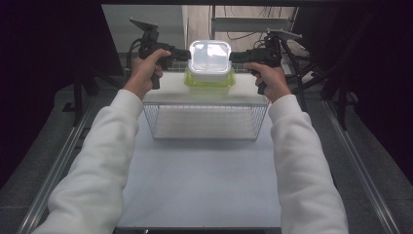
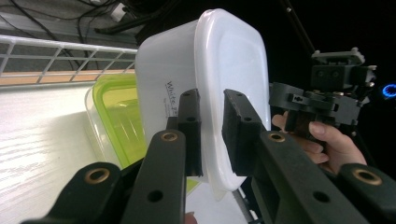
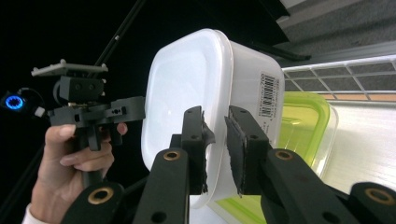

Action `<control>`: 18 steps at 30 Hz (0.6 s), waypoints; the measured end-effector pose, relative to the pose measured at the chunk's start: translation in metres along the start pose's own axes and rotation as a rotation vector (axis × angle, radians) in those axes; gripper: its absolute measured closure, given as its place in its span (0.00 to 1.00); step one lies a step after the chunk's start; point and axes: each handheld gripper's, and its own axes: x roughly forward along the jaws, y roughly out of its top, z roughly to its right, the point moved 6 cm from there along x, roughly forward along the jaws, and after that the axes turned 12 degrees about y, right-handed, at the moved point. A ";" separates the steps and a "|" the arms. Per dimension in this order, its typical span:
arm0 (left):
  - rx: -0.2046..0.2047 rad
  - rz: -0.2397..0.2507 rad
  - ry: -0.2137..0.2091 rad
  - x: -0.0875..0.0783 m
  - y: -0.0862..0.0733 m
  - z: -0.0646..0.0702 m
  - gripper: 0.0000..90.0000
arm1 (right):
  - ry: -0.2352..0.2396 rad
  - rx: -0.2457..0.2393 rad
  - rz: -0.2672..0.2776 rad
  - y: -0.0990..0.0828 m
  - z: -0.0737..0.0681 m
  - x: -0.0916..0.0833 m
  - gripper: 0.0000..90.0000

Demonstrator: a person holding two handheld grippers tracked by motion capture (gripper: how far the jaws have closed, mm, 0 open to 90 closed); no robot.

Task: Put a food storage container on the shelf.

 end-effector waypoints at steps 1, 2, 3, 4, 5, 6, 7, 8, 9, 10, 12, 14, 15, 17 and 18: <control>-0.012 -0.001 -0.003 0.001 0.001 -0.001 0.86 | 0.000 0.006 0.002 0.001 0.002 0.001 0.85; -0.019 -0.003 -0.006 0.001 0.002 -0.002 0.86 | 0.004 0.021 0.003 0.002 0.002 0.001 0.85; -0.026 -0.001 -0.010 0.002 0.003 -0.002 0.86 | 0.001 0.024 0.004 0.003 0.003 0.001 0.84; -0.033 -0.003 -0.010 0.003 0.003 -0.003 0.86 | 0.001 0.035 0.006 0.004 0.004 0.002 0.84; -0.036 -0.004 -0.010 0.004 0.004 -0.004 0.86 | 0.003 0.047 0.012 0.005 0.005 0.003 0.84; -0.045 0.000 -0.015 0.005 0.005 -0.004 0.86 | 0.003 0.058 0.014 0.005 0.006 0.003 0.84; -0.053 0.000 -0.022 0.005 0.005 -0.005 0.86 | 0.005 0.069 0.019 0.006 0.007 0.003 0.84; -0.059 0.001 -0.022 0.006 0.006 -0.006 0.85 | 0.005 0.075 0.020 0.006 0.009 0.003 0.84; -0.066 0.002 -0.023 0.007 0.006 -0.008 0.85 | 0.010 0.084 0.025 0.007 0.010 0.004 0.84; -0.069 0.003 -0.021 0.007 0.007 -0.008 0.85 | 0.013 0.094 0.029 0.008 0.011 0.004 0.84; -0.078 0.000 -0.020 0.008 0.007 -0.009 0.85 | 0.016 0.111 0.030 0.009 0.012 0.005 0.84; -0.085 -0.008 -0.019 0.009 0.007 -0.011 0.85 | 0.012 0.120 0.025 0.009 0.015 0.005 0.83; -0.092 -0.007 -0.030 0.010 0.007 -0.011 0.86 | 0.009 0.130 0.025 0.009 0.016 0.005 0.83; -0.100 -0.008 -0.033 0.010 0.007 -0.011 0.86 | 0.021 0.147 0.027 0.009 0.017 0.005 0.83; -0.100 -0.008 -0.033 0.010 0.008 -0.011 0.86 | 0.023 0.153 0.031 0.010 0.017 0.005 0.83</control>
